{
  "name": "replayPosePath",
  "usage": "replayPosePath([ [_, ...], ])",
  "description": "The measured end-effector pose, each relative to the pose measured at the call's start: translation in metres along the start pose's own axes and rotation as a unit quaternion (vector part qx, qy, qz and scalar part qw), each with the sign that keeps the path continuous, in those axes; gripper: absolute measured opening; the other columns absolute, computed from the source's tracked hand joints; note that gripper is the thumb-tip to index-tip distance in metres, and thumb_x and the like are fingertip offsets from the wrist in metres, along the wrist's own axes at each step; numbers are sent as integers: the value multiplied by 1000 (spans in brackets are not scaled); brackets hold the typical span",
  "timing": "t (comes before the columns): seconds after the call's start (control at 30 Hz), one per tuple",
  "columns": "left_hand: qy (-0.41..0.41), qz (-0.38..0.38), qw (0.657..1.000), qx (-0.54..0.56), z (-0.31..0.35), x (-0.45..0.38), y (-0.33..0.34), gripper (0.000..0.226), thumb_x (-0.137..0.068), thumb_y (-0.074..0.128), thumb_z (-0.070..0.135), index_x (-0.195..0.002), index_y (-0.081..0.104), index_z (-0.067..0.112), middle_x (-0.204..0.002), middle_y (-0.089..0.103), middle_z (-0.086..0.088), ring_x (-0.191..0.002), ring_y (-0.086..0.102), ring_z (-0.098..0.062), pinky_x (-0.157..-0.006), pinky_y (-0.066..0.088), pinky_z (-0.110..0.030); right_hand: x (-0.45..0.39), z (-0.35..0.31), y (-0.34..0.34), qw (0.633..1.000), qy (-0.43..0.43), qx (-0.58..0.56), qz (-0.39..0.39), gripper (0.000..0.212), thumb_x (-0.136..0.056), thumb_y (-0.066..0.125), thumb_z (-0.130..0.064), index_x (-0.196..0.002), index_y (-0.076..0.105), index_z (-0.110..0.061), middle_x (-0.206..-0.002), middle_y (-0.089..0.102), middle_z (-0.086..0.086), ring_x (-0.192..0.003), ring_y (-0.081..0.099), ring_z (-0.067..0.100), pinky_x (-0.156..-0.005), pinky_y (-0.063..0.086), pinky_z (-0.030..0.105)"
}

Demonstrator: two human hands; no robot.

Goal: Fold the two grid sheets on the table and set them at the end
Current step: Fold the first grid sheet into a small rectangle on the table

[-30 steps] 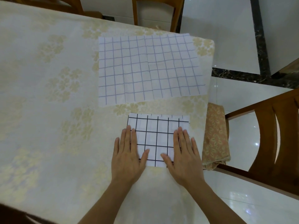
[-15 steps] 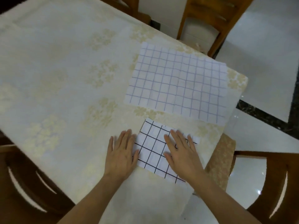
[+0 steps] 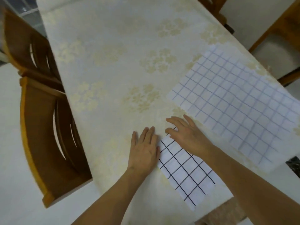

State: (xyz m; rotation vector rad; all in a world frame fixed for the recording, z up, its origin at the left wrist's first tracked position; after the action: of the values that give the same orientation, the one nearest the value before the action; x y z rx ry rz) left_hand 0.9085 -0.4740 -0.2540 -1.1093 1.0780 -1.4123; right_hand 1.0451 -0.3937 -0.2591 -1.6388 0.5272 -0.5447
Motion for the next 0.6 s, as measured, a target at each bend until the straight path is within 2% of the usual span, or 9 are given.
replayPosePath([
  [0.1, -27, 3, 1000, 13, 2, 0, 4, 42, -93, 32, 34, -117, 59, 14, -142, 54, -13, -133, 49, -34, -104, 41, -62, -7, 0, 4, 1000, -21, 4, -5, 12, -95, 57, -22, -105, 54, -18, -150, 41, 12, -142, 35, 31, -113, 28, 59],
  [0.17, -44, 4, 999, 20, 2, 0, 8, 43, -93, 31, 34, -118, 59, 13, -144, 52, -12, -136, 47, -33, -105, 40, -62, -11, 1, 6, 999, -26, 2, -20, 13, -98, 47, -30, -103, 52, -19, -153, 38, 11, -144, 31, 32, -113, 27, 60],
  [0.27, -51, 11, 998, 35, 3, 1, 14, 38, -97, 31, 33, -116, 58, 13, -146, 50, -12, -139, 42, -33, -107, 37, -63, -14, 5, 8, 999, -42, 5, -33, 21, -99, 42, -35, -99, 54, -17, -153, 37, 13, -144, 30, 34, -112, 29, 61],
  [0.43, -62, 11, 996, 66, 2, 1, 17, 43, -98, 33, 41, -123, 55, 15, -150, 44, -7, -144, 35, -28, -111, 32, -61, -14, 5, 5, 998, -64, -12, -25, 23, -101, 39, -33, -96, 53, -15, -151, 38, 15, -142, 32, 35, -113, 27, 62],
  [0.6, -52, -2, 993, 105, -1, -4, 11, 43, -99, 27, 41, -118, 58, 18, -150, 42, -9, -142, 33, -30, -113, 25, -63, -12, 2, -11, 997, -66, -36, 2, 25, -104, 31, -35, -99, 49, -18, -150, 38, 13, -139, 36, 29, -116, 21, 60],
])
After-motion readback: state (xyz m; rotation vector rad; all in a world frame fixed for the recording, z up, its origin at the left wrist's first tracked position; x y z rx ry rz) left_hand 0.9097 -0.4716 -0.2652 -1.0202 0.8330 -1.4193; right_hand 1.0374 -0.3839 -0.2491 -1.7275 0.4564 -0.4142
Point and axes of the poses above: each hand's wrist, its own x-axis away from the middle knuckle, its own y-axis out of the palm, z = x × y, the point moved 6 cm from there along -x, towards the middle knuckle
